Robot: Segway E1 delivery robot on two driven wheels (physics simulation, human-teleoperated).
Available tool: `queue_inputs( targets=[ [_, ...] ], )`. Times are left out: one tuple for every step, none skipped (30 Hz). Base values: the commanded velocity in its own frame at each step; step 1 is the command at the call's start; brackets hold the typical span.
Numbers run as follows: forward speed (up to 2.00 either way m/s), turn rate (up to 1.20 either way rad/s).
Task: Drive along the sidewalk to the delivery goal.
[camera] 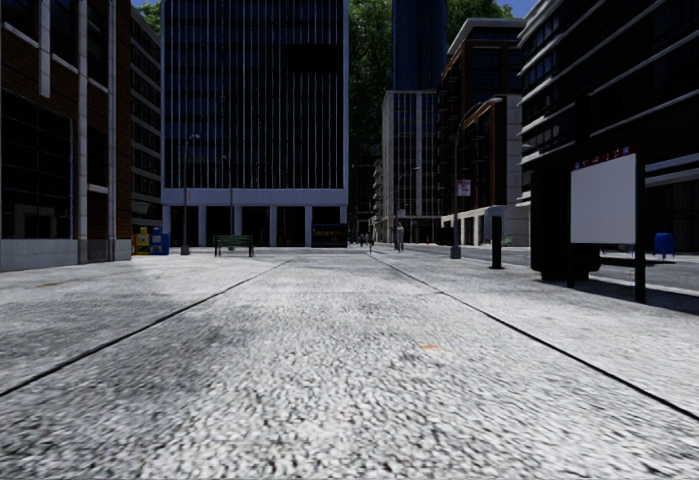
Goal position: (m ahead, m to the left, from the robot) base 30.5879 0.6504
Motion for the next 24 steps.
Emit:
queue_inputs(
  targets=[
    [2.0,0.0],
    [2.0,0.0],
    [2.0,0.0],
    [2.0,0.0],
    [2.0,0.0],
    [2.0,0.0],
    [2.0,0.0],
    [2.0,0.0],
    [2.0,0.0],
    [2.0,0.0],
    [2.0,0.0],
    [2.0,0.0],
    [2.0,0.0],
    [2.0,0.0],
    [2.0,0.0],
    [2.0,0.0],
    [2.0,0.0],
    [2.0,0.0],
    [2.0,0.0],
    [2.0,0.0],
    [2.0,0.0],
    [2.0,0.0],
    [2.0,0.0],
    [2.0,0.0]
  ],
)
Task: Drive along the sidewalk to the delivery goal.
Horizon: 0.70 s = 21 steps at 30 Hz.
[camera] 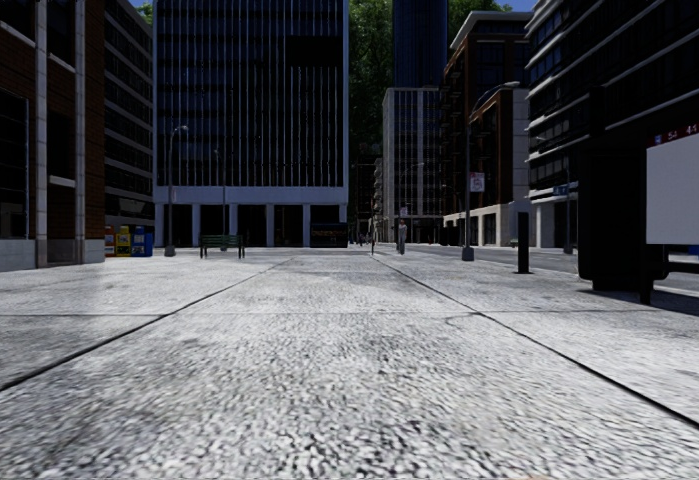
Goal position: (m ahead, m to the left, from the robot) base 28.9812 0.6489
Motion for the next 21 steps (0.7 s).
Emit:
queue_inputs(
  targets=[
    [2.0,0.0],
    [2.0,0.0],
    [2.0,0.0],
    [2.0,0.0],
    [2.0,0.0],
    [2.0,0.0],
    [2.0,0.0],
    [2.0,0.0],
    [2.0,0.0],
    [2.0,0.0],
    [2.0,0.0],
    [2.0,0.0],
    [2.0,0.0],
    [2.0,0.0],
    [2.0,0.0],
    [2.0,0.0],
    [2.0,0.0],
    [2.0,0.0],
    [2.0,0.0],
    [2.0,0.0],
    [2.0,0.0]
  ],
)
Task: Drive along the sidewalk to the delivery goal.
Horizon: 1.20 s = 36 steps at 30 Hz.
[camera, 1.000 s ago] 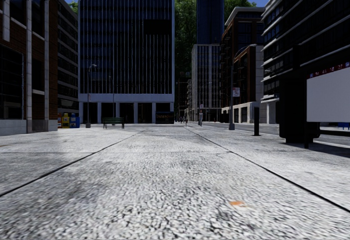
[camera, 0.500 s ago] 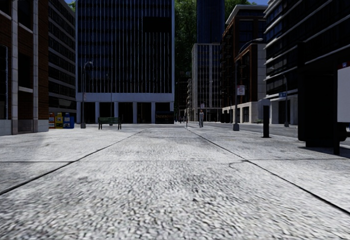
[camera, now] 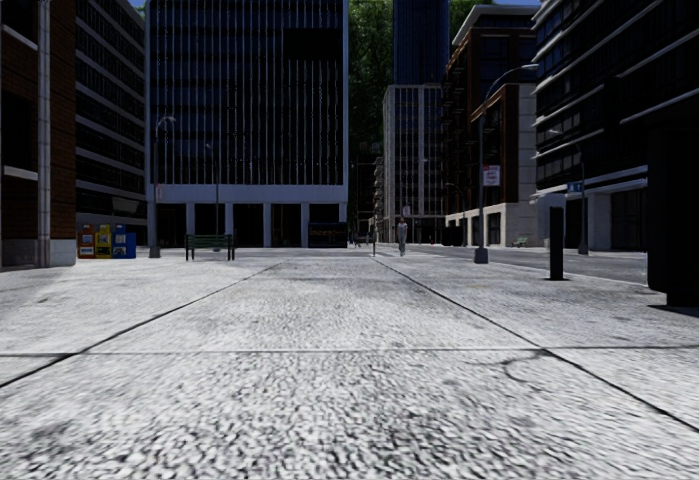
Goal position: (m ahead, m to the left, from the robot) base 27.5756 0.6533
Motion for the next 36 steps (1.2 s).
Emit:
queue_inputs(
  targets=[
    [2.0,0.0],
    [2.0,0.0],
    [2.0,0.0],
    [2.0,0.0],
    [2.0,0.0],
    [2.0,0.0],
    [2.0,0.0],
    [2.0,0.0],
    [2.0,0.0],
    [2.0,0.0],
    [2.0,0.0],
    [2.0,0.0],
    [2.0,0.0],
    [2.0,0.0],
    [2.0,0.0],
    [2.0,0.0],
    [2.0,0.0],
    [2.0,0.0],
    [2.0,0.0],
    [2.0,0.0],
    [2.0,0.0],
    [2.0,0.0],
    [2.0,0.0],
    [2.0,0.0],
    [2.0,0.0],
    [2.0,0.0],
    [2.0,0.0],
    [2.0,0.0],
    [2.0,0.0],
    [2.0,0.0],
    [2.0,0.0],
    [2.0,0.0],
    [2.0,0.0],
    [2.0,0.0],
    [2.0,0.0],
    [2.0,0.0]
  ],
)
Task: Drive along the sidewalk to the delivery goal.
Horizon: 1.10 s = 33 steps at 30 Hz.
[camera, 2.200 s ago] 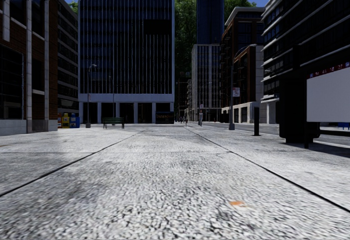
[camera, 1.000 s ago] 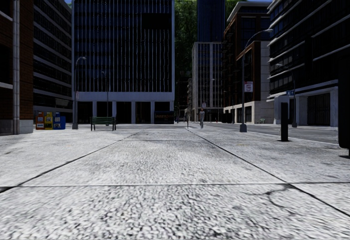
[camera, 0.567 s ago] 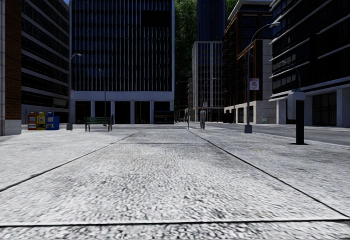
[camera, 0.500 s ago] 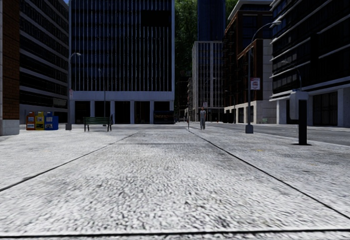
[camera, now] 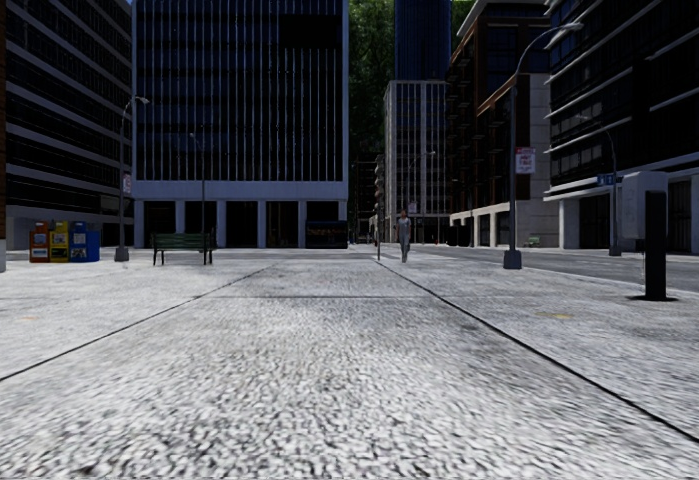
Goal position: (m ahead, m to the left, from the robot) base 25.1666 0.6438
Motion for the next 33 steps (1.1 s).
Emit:
queue_inputs(
  targets=[
    [2.0,0.0],
    [2.0,0.0],
    [2.0,0.0],
    [2.0,0.0],
    [2.0,0.0],
    [2.0,0.0],
    [2.0,0.0],
    [2.0,0.0],
    [2.0,0.0],
    [2.0,0.0],
    [2.0,0.0],
    [2.0,0.0],
    [2.0,0.0],
    [2.0,0.0],
    [2.0,0.0],
    [2.0,0.0],
    [2.0,0.0],
    [2.0,0.0],
    [2.0,0.0],
    [2.0,0.0],
    [2.0,0.0],
    [2.0,0.0],
    [2.0,0.0],
    [2.0,0.0],
    [2.0,0.0],
    [2.0,0.0],
    [2.0,0.0],
    [2.0,0.0],
    [2.0,0.0],
    [2.0,0.0],
    [2.0,0.0],
    [2.0,0.0],
    [2.0,0.0]
  ],
)
